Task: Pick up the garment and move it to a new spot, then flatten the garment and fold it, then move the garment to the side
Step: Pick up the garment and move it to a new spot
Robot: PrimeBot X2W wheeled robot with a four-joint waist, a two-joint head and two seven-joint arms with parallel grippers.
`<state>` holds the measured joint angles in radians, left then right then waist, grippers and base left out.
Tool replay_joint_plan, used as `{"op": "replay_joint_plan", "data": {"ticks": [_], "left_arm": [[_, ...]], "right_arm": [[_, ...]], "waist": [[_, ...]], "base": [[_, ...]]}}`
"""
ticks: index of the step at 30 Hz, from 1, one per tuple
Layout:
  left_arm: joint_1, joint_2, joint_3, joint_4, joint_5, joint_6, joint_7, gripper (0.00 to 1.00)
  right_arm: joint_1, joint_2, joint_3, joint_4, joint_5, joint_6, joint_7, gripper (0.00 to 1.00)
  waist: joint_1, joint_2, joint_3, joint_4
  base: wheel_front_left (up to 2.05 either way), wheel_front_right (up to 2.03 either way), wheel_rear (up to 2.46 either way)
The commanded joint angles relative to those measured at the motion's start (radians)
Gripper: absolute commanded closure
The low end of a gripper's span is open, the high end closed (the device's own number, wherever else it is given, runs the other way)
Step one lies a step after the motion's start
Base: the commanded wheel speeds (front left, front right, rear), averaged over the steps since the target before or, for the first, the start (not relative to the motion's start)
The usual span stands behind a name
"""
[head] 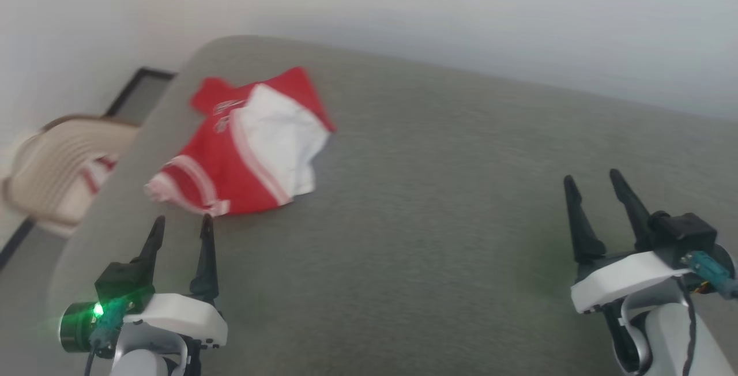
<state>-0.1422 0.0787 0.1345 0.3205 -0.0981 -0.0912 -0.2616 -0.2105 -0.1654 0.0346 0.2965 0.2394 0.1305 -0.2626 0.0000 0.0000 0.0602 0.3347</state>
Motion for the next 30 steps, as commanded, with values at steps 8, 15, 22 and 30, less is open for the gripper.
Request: {"op": "replay_joint_plan", "data": {"ticks": [8, 15, 22, 30], "left_arm": [[0.037, -0.02, 0.027, -0.018, -0.023, 0.011, -0.005, 0.0], [0.07, -0.027, 0.05, -0.046, -0.041, 0.018, -0.005, 0.0], [0.037, -0.028, 0.027, -0.036, -0.042, 0.004, -0.005, 0.0], [-0.196, 0.054, -0.062, 0.08, 0.001, -0.034, -0.005, 0.0]], "right_arm": [[-0.012, 0.019, 0.053, 0.007, 0.017, 0.0, -0.003, 0.0], [-0.037, 0.016, 0.116, 0.024, 0.026, 0.0, -0.003, 0.0], [-0.033, 0.013, 0.119, 0.018, 0.03, 0.0, -0.003, 0.0], [-0.07, 0.002, 0.128, 0.007, 0.027, 0.0, -0.003, 0.0]], "waist": [[0.0, 0.0, -0.002, 0.184], [0.0, 0.0, 0.003, 0.199], [0.0, 0.0, 0.019, 0.162], [0.0, 0.0, 0.106, 0.01]], "base": [[0.0, 0.0, 0.0], [0.0, 0.0, 0.0], [0.0, 0.0, 0.0], [0.0, 0.0, 0.0]]}}
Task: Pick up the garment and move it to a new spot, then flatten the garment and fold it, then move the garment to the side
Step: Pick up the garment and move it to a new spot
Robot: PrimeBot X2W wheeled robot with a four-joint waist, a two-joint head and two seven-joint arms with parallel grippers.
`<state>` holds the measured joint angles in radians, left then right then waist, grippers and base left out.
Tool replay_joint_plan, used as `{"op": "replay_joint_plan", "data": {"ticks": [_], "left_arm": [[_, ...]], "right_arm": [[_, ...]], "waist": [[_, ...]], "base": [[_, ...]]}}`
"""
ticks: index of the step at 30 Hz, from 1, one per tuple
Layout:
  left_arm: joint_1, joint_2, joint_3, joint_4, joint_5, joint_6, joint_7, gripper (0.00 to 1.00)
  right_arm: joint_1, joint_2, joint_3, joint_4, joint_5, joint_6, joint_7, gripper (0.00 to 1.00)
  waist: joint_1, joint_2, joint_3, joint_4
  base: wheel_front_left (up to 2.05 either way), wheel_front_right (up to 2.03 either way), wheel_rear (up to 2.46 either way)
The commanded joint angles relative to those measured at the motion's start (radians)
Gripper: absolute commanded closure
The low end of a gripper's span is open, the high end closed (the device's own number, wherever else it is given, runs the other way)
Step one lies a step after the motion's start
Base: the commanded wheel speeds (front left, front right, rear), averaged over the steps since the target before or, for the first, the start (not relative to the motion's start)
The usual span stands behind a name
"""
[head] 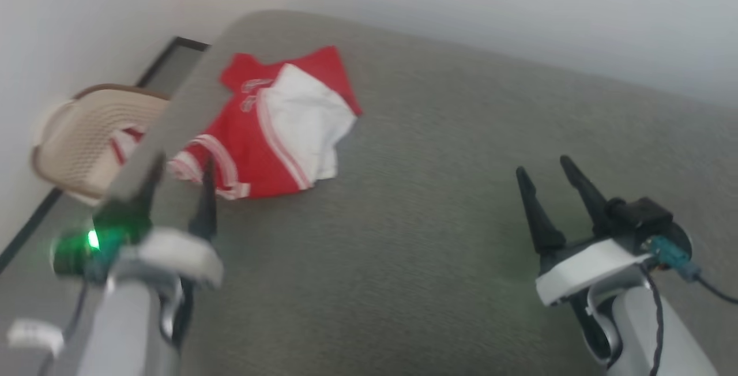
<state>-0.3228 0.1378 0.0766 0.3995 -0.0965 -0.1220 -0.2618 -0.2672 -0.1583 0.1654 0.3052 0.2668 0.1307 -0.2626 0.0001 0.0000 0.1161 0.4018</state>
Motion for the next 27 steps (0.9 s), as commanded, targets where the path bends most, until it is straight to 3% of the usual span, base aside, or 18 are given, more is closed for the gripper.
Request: {"op": "replay_joint_plan", "data": {"ticks": [1, 4, 12, 21, 27], "left_arm": [[-0.057, 0.011, -0.008, 0.038, -0.014, -0.005, -0.005, 0.0], [-0.195, 0.071, -0.045, 0.203, -0.061, -0.008, 0.025, 0.0], [-0.441, 0.253, -0.17, 0.525, -0.291, -0.008, 0.342, 0.0], [-0.499, 0.376, -0.251, 0.582, -0.554, -0.008, 0.638, 0.0], [-0.493, 0.377, -0.306, 0.624, -0.66, -0.007, 0.762, 0.0]], "right_arm": [[-0.018, -0.007, -0.004, -0.003, -0.002, 0.0, -0.003, 0.0], [-0.032, -0.007, -0.015, -0.01, -0.003, 0.0, -0.003, 0.0], [-0.073, 0.013, -0.016, -0.034, -0.001, 0.0, -0.003, 0.0], [-0.102, 0.025, -0.027, -0.065, -0.008, 0.0, -0.003, 0.0], [-0.127, 0.028, -0.028, -0.094, -0.015, 0.0, -0.003, 0.0]], "waist": [[-0.0001, 0.0, 0.067, -0.081], [-0.0001, 0.0, 0.116, -0.145], [-0.0001, 0.0, 0.211, -0.307], [-0.0001, 0.0, 0.305, -0.403], [-0.0001, 0.0, 0.368, -0.432]], "base": [[0.0, 0.0, 0.0], [0.0, 0.0, 0.0], [0.0, 0.0, 0.0], [0.0, 0.0, 0.0], [0.0, 0.0, 0.0]]}}
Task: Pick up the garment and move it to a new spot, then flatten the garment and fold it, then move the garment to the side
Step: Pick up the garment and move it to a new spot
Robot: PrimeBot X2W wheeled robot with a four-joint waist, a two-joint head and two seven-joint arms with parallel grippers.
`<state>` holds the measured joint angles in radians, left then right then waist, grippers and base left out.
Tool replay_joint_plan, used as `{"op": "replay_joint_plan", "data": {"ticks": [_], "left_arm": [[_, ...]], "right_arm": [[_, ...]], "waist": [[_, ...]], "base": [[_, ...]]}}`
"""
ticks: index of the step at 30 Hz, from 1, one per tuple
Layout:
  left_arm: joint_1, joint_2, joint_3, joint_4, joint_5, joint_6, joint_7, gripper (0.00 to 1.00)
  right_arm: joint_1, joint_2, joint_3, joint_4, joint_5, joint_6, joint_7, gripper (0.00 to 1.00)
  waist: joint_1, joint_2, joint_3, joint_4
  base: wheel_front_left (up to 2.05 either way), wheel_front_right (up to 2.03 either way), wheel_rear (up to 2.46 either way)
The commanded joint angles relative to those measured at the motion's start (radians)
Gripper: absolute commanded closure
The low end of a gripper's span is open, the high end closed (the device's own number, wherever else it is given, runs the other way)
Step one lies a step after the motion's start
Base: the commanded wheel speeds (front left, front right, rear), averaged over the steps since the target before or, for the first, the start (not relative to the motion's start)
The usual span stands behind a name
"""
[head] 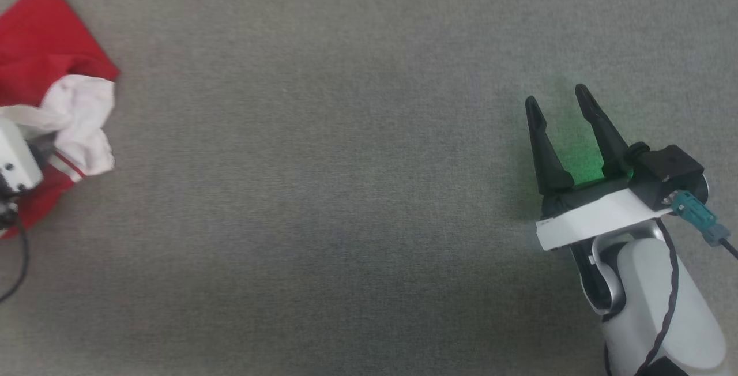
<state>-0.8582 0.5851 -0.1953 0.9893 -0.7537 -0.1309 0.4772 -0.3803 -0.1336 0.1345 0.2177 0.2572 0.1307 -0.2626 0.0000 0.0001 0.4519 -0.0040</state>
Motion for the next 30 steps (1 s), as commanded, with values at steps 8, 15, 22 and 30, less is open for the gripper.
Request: {"op": "replay_joint_plan", "data": {"ticks": [8, 15, 22, 30], "left_arm": [[0.045, -0.092, -0.08, 0.012, -0.094, -0.001, -0.016, 1.0], [0.037, -0.02, -0.108, -0.05, -0.14, -0.002, -0.174, 1.0], [0.033, 0.0, -0.162, -0.233, -0.225, -0.001, -0.201, 1.0], [0.1, 0.004, -0.301, -0.589, -0.328, 0.0, -0.09, 1.0]], "right_arm": [[-0.016, 0.01, 0.009, -0.019, -0.016, 0.0, -0.003, 0.0], [0.014, 0.02, 0.002, -0.001, -0.002, 0.0, -0.003, 0.0], [0.066, 0.036, -0.027, 0.002, 0.018, 0.0, -0.003, 0.0], [0.112, 0.065, -0.067, -0.013, 0.041, 0.0, -0.003, 0.0]], "waist": [[0.0, -0.0001, 0.012, -0.01], [0.0, -0.0001, -0.101, 0.005], [0.0, -0.0001, -0.19, -0.005], [0.0, -0.0001, -0.206, -0.085]], "base": [[0.0, 0.0, 0.0], [0.0, 0.0, 0.0], [0.0, 0.0, 0.0], [0.0, 0.0, 0.0]]}}
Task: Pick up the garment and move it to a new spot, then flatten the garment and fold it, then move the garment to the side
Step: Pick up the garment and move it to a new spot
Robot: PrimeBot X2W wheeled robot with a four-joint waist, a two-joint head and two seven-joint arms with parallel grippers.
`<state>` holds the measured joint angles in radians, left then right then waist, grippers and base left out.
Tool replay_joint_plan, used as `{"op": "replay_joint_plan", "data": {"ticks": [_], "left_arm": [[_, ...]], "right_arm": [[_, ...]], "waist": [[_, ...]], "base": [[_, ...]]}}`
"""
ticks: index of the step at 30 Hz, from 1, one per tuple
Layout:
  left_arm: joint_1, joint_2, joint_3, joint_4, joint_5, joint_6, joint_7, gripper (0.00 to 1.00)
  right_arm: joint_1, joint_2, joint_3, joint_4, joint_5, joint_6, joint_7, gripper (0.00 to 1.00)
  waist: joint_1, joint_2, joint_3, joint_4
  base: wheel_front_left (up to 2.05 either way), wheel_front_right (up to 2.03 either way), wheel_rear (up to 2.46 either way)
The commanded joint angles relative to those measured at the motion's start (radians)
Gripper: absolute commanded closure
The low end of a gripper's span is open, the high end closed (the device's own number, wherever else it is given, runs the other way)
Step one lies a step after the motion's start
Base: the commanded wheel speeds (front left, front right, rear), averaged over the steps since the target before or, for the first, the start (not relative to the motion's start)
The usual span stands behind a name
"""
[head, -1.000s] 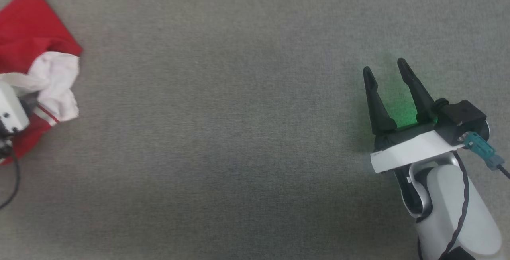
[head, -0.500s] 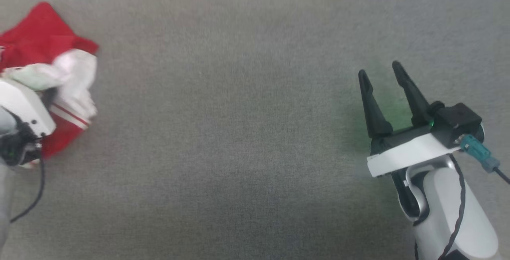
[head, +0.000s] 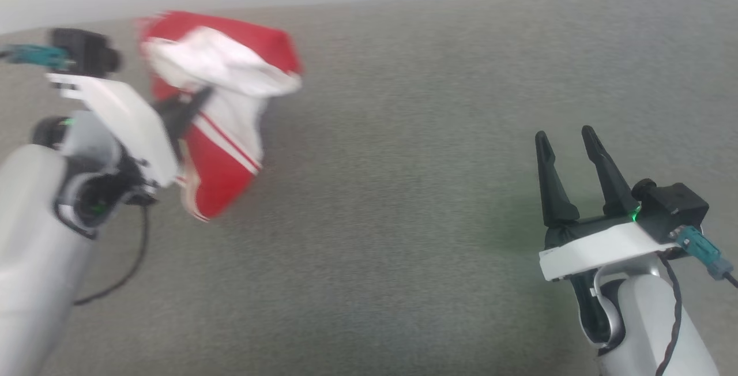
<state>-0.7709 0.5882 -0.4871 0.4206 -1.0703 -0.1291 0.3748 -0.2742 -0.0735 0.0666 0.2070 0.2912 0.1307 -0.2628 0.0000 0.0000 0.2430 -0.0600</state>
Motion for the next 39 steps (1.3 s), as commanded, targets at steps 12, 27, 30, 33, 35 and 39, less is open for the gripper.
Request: {"op": "replay_joint_plan", "data": {"ticks": [12, 27, 30, 33, 35, 39], "left_arm": [[-0.072, -0.146, -0.215, -0.121, 0.022, -0.001, 0.209, 1.0], [-0.244, -0.292, -0.402, 0.319, 0.125, 0.002, 0.227, 1.0], [-0.245, -0.278, -0.456, 0.383, 0.139, 0.005, 0.231, 1.0], [-0.246, -0.259, -0.506, 0.419, 0.149, 0.007, 0.222, 1.0], [-0.247, -0.247, -0.544, 0.423, 0.153, 0.009, 0.212, 0.68], [-0.275, -0.226, -0.586, 0.414, 0.142, 0.009, 0.158, 0.0]], "right_arm": [[-0.004, 0.023, -0.014, -0.03, 0.076, 0.0, -0.003, 0.0], [-0.021, 0.024, 0.021, -0.036, 0.241, 0.0, -0.003, 0.0], [-0.022, 0.024, 0.03, -0.041, 0.262, 0.0, -0.003, 0.0], [-0.024, 0.024, 0.031, -0.046, 0.275, 0.0, -0.003, 0.0], [-0.022, 0.024, 0.025, -0.047, 0.272, 0.0, -0.003, 0.0], [-0.031, 0.023, 0.015, -0.047, 0.254, 0.0, -0.003, 0.0]], "waist": [[0.0, 0.0, 0.089, -0.218], [0.0, 0.0, 0.21, -0.444], [0.0, 0.0, 0.226, -0.465], [0.0, 0.0, 0.235, -0.472], [0.0, 0.0, 0.238, -0.468], [0.0, 0.0, 0.226, -0.436]], "base": [[0.0, 0.0, 0.0], [0.0, 0.0, 0.0], [0.0, 0.0, 0.0], [0.0, 0.0, 0.0], [0.0, 0.0, 0.0], [0.0, 0.0, 0.0]]}}
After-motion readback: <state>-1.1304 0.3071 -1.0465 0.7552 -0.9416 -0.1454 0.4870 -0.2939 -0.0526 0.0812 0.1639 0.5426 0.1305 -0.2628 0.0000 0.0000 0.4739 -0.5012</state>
